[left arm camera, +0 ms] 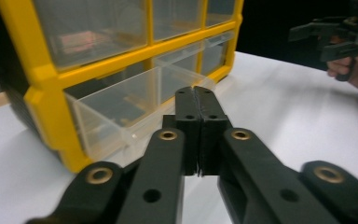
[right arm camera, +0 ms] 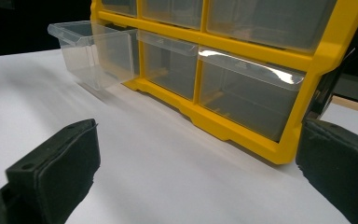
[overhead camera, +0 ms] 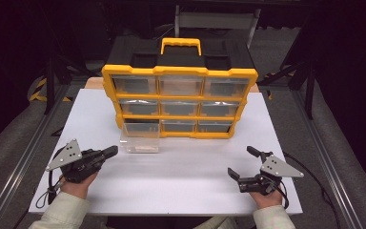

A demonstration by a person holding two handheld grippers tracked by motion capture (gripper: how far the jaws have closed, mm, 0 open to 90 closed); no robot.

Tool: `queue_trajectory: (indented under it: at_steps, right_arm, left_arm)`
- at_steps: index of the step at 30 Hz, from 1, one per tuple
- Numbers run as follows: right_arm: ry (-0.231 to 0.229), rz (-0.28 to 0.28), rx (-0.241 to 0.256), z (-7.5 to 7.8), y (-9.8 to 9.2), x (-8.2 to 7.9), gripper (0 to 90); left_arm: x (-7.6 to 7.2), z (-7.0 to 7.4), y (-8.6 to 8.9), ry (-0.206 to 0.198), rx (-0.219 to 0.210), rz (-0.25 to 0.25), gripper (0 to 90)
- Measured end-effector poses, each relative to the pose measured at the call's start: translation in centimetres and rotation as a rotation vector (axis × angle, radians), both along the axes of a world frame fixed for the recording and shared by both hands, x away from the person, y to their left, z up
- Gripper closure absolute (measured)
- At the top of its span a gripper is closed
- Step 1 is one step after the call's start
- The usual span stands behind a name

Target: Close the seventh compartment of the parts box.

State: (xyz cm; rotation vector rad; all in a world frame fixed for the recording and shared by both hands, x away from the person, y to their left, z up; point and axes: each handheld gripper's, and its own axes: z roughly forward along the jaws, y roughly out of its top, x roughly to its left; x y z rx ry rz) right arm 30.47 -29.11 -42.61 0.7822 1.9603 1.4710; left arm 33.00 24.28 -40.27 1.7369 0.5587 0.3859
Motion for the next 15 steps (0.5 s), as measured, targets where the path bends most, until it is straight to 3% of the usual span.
queue_trajectory:
  at_steps: [4, 10, 15]
  right_arm:
    - [0.002, 0.001, 0.003, 0.0, 0.0, 0.0, 0.3]
    - [0.006, 0.002, 0.001, -0.1, 0.0, 0.0, 0.3]
    - [0.010, 0.004, 0.002, -0.1, 0.0, 0.1, 0.3]
  left_arm:
    - [0.4, 0.3, -0.5, 0.016, -0.008, -0.035, 89.4]
    - [1.3, 0.5, -1.6, 0.047, 0.015, -0.091, 89.5]
    - [2.5, 0.7, -3.0, 0.106, 0.073, -0.146, 89.5]
